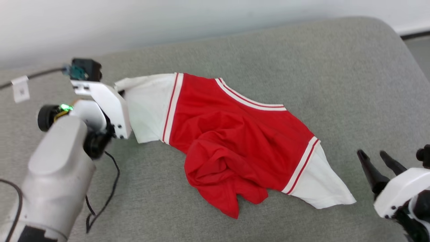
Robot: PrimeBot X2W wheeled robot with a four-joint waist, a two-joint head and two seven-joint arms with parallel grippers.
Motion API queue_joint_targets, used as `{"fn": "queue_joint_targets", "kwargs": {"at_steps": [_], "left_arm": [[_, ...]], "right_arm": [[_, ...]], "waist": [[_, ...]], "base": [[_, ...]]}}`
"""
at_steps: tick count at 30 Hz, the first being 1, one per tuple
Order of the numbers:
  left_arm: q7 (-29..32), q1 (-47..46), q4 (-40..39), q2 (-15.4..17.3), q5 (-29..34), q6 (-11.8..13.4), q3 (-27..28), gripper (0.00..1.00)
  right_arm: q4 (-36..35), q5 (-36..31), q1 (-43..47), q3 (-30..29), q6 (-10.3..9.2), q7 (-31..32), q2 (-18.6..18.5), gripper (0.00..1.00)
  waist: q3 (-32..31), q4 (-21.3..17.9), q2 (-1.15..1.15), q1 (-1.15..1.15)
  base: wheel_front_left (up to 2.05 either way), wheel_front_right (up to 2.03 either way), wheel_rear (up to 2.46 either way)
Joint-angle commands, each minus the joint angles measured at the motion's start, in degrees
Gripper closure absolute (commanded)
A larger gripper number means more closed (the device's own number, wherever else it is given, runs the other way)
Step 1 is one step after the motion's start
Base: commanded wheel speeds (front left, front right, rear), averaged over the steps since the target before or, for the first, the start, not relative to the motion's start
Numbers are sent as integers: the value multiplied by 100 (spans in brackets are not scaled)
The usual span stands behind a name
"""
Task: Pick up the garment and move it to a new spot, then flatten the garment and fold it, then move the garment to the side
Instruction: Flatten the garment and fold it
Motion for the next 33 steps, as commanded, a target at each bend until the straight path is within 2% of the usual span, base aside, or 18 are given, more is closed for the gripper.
{"fn": "queue_joint_targets", "kwargs": {"at_steps": [1,7,13,19,26,27,28,29,30,33], "left_arm": [[-153,242,-195,60,48,90,-7,100],[-328,965,-1122,108,-40,298,19,100],[-137,1378,-2143,216,-40,576,-20,100],[27,1456,-2790,323,11,749,-21,100],[115,1485,-3317,450,41,890,-8,100],[123,1488,-3342,460,35,897,-11,100],[126,1490,-3357,467,34,888,-13,100],[128,1499,-3368,475,34,885,-20,100],[121,1513,-3373,480,25,888,-21,100],[93,1556,-3361,501,6,887,-13,100]], "right_arm": [[16,100,80,-71,0,391,-145,0],[-36,464,185,-136,-1,1894,-564,0],[-84,616,140,-39,-1,3049,-601,0],[121,523,-65,73,-1,3278,-501,0],[1072,681,-322,497,-1,3399,-291,0],[1168,737,-346,562,0,3425,-263,47],[1248,751,-376,618,0,3422,-274,60],[1303,783,-406,655,0,3398,-280,96],[1307,793,-455,688,0,3339,-311,100],[1276,776,-572,751,1,3230,-408,100]], "waist": [[-286,143,0,0],[-513,317,0,0],[-371,526,0,0],[-85,666,0,0],[205,758,0,0],[211,762,0,0],[209,764,0,0],[199,766,0,0],[189,764,0,0],[134,748,0,0]], "base": [[0,0,0],[0,0,0],[0,0,0],[0,0,0],[0,0,0],[0,0,0],[0,0,0],[0,0,0],[0,0,0],[0,0,0]]}}
